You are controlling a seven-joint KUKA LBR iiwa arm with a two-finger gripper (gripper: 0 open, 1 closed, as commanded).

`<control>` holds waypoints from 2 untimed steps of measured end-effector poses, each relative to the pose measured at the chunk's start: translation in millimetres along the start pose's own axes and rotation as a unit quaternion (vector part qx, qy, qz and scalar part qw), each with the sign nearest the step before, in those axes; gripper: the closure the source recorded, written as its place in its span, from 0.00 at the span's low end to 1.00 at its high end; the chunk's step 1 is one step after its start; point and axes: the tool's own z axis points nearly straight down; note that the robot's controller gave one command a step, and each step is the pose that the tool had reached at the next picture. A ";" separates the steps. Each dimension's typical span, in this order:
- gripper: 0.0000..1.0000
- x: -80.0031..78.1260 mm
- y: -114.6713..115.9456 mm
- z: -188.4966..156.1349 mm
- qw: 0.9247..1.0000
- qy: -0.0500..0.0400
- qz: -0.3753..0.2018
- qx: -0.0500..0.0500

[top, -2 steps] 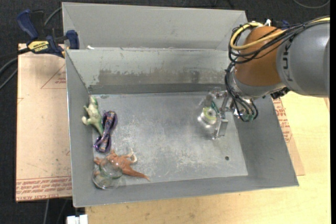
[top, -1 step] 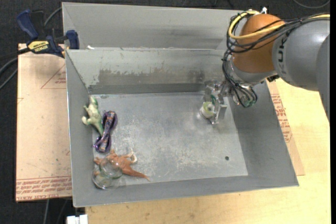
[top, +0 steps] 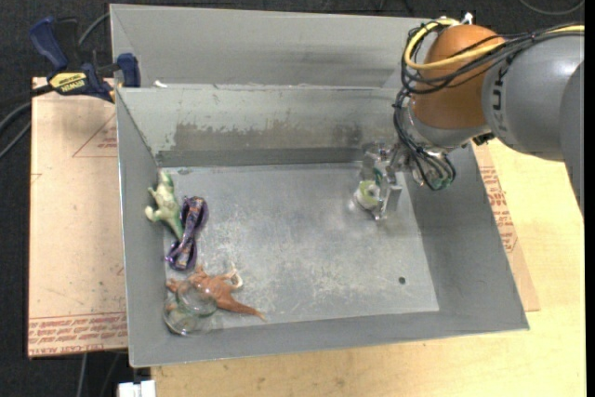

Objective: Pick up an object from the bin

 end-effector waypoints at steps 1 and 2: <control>1.00 -0.8 -10.9 -76.3 1.000 -0.003 0.001 0.000; 1.00 -1.0 -17.4 -0.8 1.000 -0.007 0.004 -0.001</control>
Offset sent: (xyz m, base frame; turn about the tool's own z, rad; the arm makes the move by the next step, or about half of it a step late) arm -0.0019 -0.0186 -0.0036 0.0051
